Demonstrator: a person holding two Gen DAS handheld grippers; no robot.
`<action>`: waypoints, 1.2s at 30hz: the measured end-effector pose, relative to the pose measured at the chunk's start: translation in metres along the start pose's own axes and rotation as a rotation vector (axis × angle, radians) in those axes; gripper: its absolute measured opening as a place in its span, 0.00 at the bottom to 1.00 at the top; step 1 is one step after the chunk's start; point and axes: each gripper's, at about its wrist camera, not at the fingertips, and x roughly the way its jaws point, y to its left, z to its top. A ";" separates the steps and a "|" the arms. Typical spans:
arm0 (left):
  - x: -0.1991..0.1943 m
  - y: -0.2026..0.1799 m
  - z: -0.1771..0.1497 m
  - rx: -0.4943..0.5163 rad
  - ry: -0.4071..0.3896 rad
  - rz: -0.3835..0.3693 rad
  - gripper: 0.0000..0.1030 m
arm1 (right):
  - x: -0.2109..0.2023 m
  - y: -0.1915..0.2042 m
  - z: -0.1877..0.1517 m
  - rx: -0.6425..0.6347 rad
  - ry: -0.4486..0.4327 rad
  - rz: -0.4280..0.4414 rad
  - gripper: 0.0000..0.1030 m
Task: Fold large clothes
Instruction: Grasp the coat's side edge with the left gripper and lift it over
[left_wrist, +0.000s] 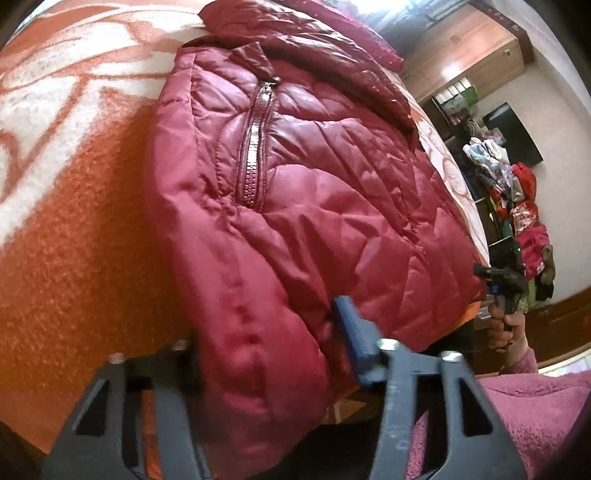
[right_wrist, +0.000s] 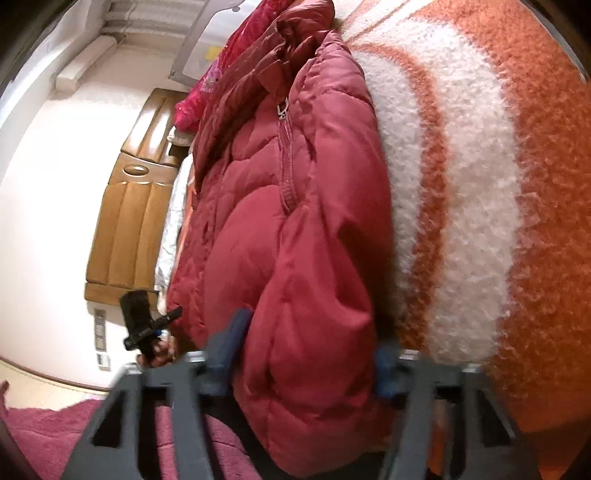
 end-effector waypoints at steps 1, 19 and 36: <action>-0.001 0.000 0.000 0.000 -0.004 -0.001 0.36 | -0.002 -0.001 -0.001 0.000 -0.002 0.010 0.38; -0.051 -0.050 0.034 0.048 -0.238 -0.025 0.15 | -0.034 0.064 0.022 -0.172 -0.175 0.123 0.24; -0.086 -0.064 0.111 0.054 -0.453 -0.065 0.15 | -0.063 0.106 0.098 -0.235 -0.407 0.191 0.23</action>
